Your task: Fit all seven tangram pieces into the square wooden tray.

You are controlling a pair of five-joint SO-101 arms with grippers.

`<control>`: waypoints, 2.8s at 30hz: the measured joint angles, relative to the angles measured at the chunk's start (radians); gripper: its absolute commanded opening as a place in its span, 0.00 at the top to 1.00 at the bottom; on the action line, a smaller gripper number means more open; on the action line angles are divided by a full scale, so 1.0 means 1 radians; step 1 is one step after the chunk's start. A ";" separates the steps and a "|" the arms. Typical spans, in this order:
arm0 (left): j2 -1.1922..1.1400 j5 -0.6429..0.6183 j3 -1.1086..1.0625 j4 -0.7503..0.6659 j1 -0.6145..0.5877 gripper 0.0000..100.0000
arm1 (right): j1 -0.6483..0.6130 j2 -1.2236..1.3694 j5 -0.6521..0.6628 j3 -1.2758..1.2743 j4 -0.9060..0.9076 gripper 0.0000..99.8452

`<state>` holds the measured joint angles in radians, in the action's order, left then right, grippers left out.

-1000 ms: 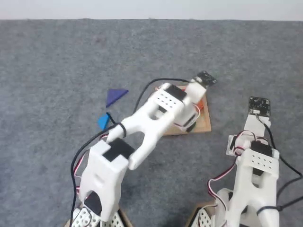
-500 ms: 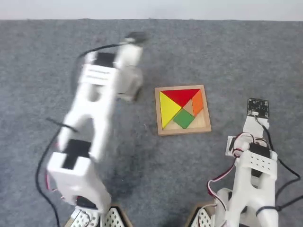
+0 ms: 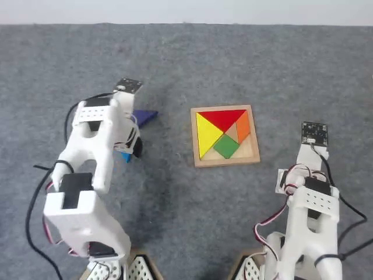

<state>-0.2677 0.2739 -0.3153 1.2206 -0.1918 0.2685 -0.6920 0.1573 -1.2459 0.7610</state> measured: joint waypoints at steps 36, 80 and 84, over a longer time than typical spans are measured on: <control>-0.063 0.038 0.014 -0.017 0.028 0.95 | 0.002 -0.002 0.000 0.000 0.000 0.82; -0.233 0.545 0.381 0.081 0.724 0.93 | 0.002 -0.002 0.000 0.000 0.000 0.82; -0.233 0.546 0.381 0.057 0.724 0.87 | 0.002 -0.002 0.000 0.000 0.000 0.82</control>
<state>-0.5010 0.8201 0.0652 1.2774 0.5324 0.2700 -0.6935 0.1573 -1.2459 0.7610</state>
